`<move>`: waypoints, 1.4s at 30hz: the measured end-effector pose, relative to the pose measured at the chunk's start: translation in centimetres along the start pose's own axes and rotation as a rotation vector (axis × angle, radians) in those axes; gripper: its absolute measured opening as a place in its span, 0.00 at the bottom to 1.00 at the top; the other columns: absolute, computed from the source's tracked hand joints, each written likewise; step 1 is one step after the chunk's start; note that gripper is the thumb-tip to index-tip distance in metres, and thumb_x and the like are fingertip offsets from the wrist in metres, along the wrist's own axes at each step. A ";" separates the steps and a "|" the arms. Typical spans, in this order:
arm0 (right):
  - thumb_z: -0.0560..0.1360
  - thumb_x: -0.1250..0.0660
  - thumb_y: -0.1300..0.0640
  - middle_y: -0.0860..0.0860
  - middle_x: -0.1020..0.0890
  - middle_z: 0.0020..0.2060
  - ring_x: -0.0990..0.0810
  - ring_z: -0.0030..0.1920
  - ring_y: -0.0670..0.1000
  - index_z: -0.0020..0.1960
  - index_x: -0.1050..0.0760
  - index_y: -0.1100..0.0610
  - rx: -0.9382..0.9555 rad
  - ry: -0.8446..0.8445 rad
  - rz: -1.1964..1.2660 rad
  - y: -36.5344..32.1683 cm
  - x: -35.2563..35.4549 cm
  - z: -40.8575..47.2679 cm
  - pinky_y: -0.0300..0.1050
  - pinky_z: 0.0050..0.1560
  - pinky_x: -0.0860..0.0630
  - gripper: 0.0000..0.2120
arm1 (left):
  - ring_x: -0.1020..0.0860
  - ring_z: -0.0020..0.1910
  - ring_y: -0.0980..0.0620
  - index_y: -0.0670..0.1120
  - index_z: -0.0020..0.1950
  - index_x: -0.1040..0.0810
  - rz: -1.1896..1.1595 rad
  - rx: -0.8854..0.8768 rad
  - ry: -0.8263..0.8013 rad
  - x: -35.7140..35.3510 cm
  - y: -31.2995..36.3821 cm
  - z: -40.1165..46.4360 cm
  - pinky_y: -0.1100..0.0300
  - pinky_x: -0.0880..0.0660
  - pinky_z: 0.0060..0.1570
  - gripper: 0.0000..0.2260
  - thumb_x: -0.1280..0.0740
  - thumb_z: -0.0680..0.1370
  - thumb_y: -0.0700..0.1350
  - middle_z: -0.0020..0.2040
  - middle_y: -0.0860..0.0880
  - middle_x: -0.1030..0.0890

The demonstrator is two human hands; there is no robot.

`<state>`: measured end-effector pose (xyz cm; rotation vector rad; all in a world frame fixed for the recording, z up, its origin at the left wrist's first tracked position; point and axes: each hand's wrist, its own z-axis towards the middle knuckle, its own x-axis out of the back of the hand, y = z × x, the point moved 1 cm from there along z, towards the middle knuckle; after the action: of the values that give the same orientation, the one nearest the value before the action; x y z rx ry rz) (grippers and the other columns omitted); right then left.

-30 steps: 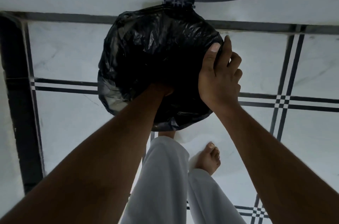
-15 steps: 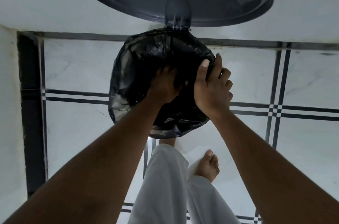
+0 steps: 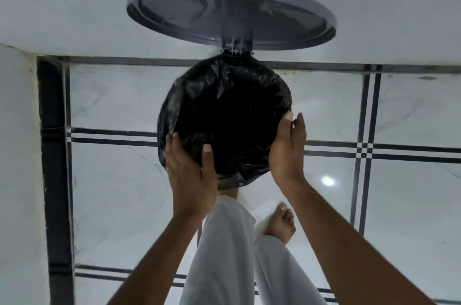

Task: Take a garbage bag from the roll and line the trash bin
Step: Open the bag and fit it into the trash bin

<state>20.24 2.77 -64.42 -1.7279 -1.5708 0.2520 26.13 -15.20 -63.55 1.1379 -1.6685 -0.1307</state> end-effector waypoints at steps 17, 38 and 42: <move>0.89 0.46 0.39 0.50 0.17 0.67 0.19 0.66 0.55 0.77 0.24 0.48 -0.124 -0.012 -0.025 -3.6 -0.1 4.3 0.55 0.70 0.23 0.24 | 0.20 0.56 0.52 0.52 0.63 0.23 -0.042 0.190 0.183 3.9 1.3 12.0 0.58 0.25 0.54 0.23 0.33 0.81 0.69 0.60 0.50 0.21; 0.85 0.38 0.56 0.47 0.17 0.61 0.20 0.49 0.40 0.72 0.21 0.53 0.028 0.178 -0.225 -6.4 -0.6 7.5 0.26 0.44 0.29 0.17 | 0.16 0.58 0.44 0.45 0.56 0.16 0.242 0.059 0.078 3.7 6.7 22.9 0.61 0.26 0.53 0.07 0.32 0.82 0.44 0.58 0.44 0.14; 0.86 0.36 0.51 0.46 0.15 0.60 0.17 0.55 0.44 0.71 0.20 0.51 0.283 0.011 -0.304 -7.8 -2.6 7.9 0.36 0.56 0.24 0.15 | 0.17 0.56 0.44 0.46 0.57 0.14 0.222 -0.199 -0.187 2.3 9.5 20.0 0.57 0.28 0.52 0.16 0.36 0.86 0.54 0.56 0.46 0.12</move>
<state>8.89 3.15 -65.63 -1.2551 -1.6749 0.2945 4.51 -20.32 -65.01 0.8052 -1.8898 -0.2618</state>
